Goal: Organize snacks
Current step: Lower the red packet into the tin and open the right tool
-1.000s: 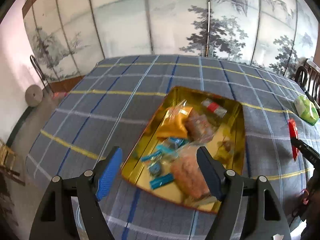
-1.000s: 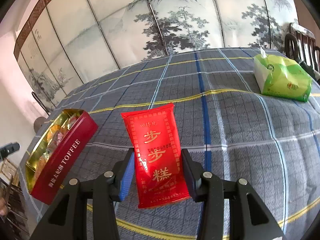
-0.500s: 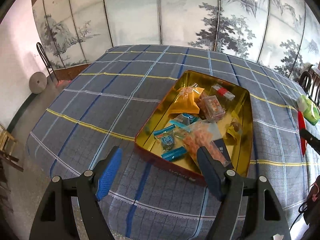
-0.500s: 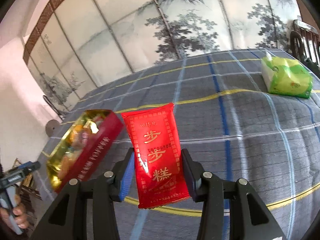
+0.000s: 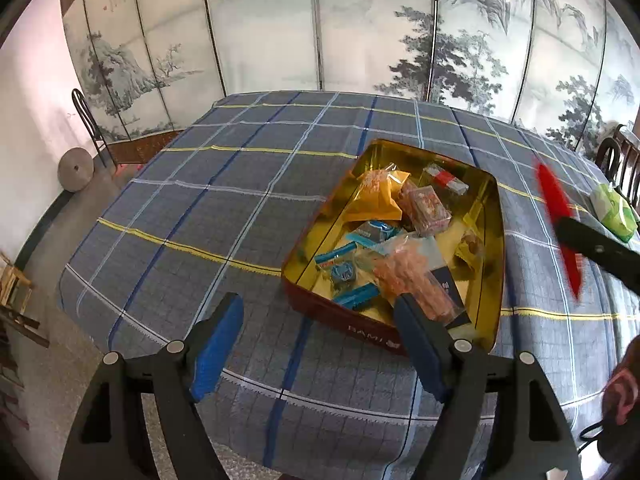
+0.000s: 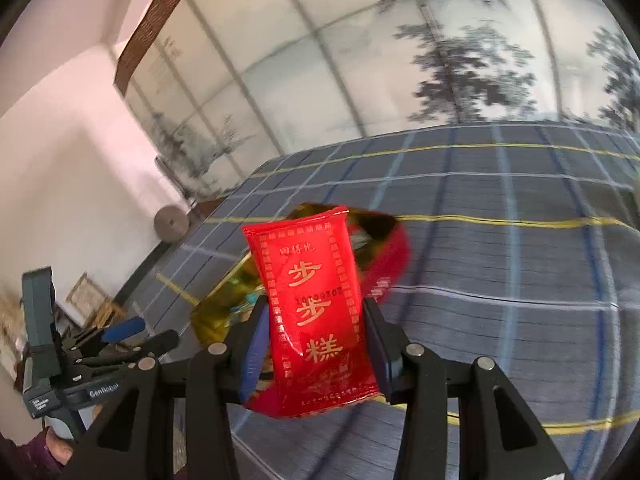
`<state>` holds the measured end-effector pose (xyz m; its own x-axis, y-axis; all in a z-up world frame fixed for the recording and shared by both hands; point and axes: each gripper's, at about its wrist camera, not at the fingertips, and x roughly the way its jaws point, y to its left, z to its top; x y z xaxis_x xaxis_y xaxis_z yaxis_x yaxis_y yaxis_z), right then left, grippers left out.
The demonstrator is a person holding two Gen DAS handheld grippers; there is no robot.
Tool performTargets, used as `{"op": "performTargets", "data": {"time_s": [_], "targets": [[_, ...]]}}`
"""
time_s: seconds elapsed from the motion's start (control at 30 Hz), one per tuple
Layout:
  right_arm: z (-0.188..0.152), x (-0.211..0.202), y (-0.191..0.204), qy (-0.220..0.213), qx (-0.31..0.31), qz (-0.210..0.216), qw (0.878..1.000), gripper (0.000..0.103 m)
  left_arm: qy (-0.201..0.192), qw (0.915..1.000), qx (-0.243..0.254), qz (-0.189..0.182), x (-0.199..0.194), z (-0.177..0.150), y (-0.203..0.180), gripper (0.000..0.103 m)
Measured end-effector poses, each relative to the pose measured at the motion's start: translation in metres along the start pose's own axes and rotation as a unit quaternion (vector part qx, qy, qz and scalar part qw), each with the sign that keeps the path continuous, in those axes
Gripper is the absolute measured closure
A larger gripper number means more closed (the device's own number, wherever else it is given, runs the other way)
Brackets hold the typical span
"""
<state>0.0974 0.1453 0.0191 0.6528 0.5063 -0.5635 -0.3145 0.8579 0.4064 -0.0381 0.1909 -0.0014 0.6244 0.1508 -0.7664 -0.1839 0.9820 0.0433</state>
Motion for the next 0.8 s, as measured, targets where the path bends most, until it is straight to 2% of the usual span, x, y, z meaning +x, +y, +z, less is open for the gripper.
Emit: {"op": "performTargets", "data": {"time_s": [0.3, 0.8], "targets": [[-0.006, 0.049, 0.039, 0.038, -0.026, 0.017, 0.999, 0.058, -0.002, 0.9999, -0.011, 0.005, 0.000, 0.001, 0.014, 0.025], [-0.010, 0.078, 0.042, 0.055, -0.026, -0.004, 0.998, 0.058, -0.021, 0.9994, 0.004, 0.028, 0.000, 0.005, 0.018, 0.019]]}}
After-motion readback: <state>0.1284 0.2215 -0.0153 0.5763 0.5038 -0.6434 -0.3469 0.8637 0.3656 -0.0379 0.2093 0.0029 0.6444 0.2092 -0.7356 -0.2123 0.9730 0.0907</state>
